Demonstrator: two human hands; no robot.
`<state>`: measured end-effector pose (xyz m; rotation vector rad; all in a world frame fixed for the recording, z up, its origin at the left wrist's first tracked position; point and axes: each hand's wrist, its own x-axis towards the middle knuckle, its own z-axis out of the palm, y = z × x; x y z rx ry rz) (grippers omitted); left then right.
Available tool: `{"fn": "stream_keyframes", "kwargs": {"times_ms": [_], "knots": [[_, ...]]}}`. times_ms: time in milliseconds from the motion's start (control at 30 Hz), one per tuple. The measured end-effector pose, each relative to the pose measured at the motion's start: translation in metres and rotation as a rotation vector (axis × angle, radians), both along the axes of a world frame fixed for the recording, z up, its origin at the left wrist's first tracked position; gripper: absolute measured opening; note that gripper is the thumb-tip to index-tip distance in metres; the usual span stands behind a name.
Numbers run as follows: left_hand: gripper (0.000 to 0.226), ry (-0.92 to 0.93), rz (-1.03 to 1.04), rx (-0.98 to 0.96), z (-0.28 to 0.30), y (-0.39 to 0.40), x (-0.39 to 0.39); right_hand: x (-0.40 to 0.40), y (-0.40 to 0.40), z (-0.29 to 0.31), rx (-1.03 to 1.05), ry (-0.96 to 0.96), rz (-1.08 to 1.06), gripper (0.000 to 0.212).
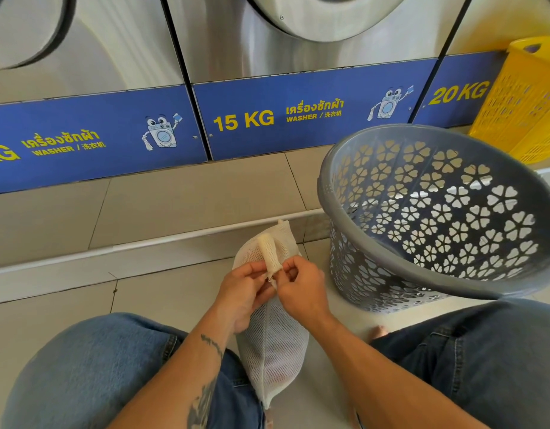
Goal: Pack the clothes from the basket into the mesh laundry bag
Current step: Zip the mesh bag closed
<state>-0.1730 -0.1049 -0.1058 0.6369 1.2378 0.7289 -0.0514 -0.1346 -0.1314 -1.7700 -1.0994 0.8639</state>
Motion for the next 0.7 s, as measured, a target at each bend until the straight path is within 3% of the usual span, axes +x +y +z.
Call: {"fn": "stream_keyframes", "kwargs": {"times_ms": [233,433,700], "knots": [[0.015,0.037,0.121,-0.036,-0.004,0.002,0.003,0.003,0.005,-0.003,-0.137,0.393,-0.022,0.012],[0.020,0.053,0.009,-0.027,-0.005,0.002,0.003,0.003,0.005,-0.004,-0.138,0.248,-0.029,0.009],[0.022,0.193,-0.076,0.121,-0.003,-0.003,0.003,0.016,0.009,0.012,-0.194,0.291,0.127,0.010]]}}
